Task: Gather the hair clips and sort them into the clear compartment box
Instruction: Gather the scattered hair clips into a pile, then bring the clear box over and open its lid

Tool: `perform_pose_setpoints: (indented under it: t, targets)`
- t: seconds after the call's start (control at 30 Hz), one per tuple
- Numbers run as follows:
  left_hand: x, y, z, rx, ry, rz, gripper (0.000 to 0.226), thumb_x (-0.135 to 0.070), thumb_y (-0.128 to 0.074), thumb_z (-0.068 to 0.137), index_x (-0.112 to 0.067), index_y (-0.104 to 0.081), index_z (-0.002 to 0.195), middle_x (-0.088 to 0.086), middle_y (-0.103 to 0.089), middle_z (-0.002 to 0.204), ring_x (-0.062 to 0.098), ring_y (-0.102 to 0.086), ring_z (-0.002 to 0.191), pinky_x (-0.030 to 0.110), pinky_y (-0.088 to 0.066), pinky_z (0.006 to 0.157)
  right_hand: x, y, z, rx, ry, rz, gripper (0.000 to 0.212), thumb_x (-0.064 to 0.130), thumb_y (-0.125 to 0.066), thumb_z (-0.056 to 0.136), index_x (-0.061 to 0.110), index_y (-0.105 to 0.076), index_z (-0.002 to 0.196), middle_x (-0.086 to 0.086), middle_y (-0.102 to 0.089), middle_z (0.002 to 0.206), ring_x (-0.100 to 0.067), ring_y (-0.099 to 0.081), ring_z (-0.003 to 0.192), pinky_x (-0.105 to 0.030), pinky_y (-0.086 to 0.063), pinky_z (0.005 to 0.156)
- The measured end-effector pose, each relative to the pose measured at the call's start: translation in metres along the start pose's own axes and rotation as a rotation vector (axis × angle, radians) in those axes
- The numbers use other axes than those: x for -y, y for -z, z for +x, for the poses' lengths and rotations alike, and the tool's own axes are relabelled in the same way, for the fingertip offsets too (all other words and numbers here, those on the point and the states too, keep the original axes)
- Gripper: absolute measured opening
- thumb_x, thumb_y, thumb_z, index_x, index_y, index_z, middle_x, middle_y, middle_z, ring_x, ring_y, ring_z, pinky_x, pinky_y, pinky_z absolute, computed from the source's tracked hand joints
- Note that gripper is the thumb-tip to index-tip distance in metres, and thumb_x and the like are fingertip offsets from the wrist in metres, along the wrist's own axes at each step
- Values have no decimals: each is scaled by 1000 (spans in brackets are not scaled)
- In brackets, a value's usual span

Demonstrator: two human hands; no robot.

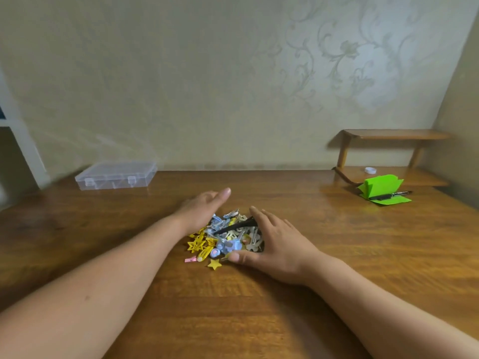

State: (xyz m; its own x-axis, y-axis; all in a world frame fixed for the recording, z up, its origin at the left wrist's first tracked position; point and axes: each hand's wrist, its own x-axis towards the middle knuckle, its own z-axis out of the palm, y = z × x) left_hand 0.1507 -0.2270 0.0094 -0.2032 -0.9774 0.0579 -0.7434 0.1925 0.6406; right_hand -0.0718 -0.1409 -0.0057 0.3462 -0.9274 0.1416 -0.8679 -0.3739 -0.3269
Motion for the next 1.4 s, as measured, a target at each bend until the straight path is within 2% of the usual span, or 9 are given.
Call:
perform_pose_setpoints:
  t: [0.13,0.3,0.57,0.73,0.83,1.03,1.1,1.23,1.4]
  targets:
    - [-4,-13,-10,88,-64,-61,95,-94,-27,86,-32,-60,149,-14,-58,154,12,-51,146,44,-35,126,2,0,15,-5,21,24,121,93,-53,78,26,-10,169,2,-23,173,-19,-22,159,-38,-20,128]
    - [-12,-26,-28,71,-153,-8,64,-68,-26,106,-29,-62,143,-16,-58,142,12,-53,137,38,-39,119,1,-3,13,-44,39,83,105,96,-56,74,37,-31,157,13,-49,146,-10,-52,134,-33,-46,111]
    - [19,15,-31,-112,-59,-266,60,-58,-14,113,-40,-57,149,-5,-46,165,19,-35,155,28,-23,108,6,17,40,-120,-56,249,96,88,-40,88,26,-34,162,3,-39,166,-14,-45,146,-40,-39,119]
    - [93,70,-13,-438,34,-289,47,-52,-28,114,-33,-57,145,-13,-50,141,19,-49,141,30,-34,105,55,14,125,-62,3,81,76,70,-46,99,22,-43,157,1,-53,156,-19,-55,137,-32,-42,108]
    - [158,109,2,-670,239,-202,45,-49,-46,109,-26,-50,147,1,-50,148,26,-59,124,43,-51,105,92,-13,187,131,61,40,76,64,-55,100,23,-37,161,-3,-55,156,-24,-56,139,-35,-43,113]
    - [222,162,38,-775,469,-151,68,-44,-59,102,-17,-35,160,13,-33,161,38,-46,142,51,-46,115,157,-65,294,189,95,50,92,49,-64,100,28,-8,169,-12,-58,149,-31,-63,122,-39,-49,102]
    - [226,169,52,-782,498,-161,74,-52,-57,99,-19,-32,161,12,-36,162,41,-49,140,55,-47,114,164,-76,320,187,107,51,94,46,-65,99,36,-2,168,-9,-64,141,-29,-66,111,-39,-51,96]
    - [229,169,64,-657,506,-99,78,-58,-54,97,-22,-34,163,12,-40,165,40,-49,144,55,-44,117,158,-82,342,198,65,45,92,47,-66,97,36,-8,169,-9,-51,158,-34,-55,137,-45,-48,110]
    - [202,146,52,-500,372,47,62,-44,-57,105,-26,-42,163,12,-33,167,35,-40,152,51,-44,117,96,-49,307,183,9,64,85,47,-68,97,35,-20,166,-11,-57,152,-34,-59,134,-46,-50,111]
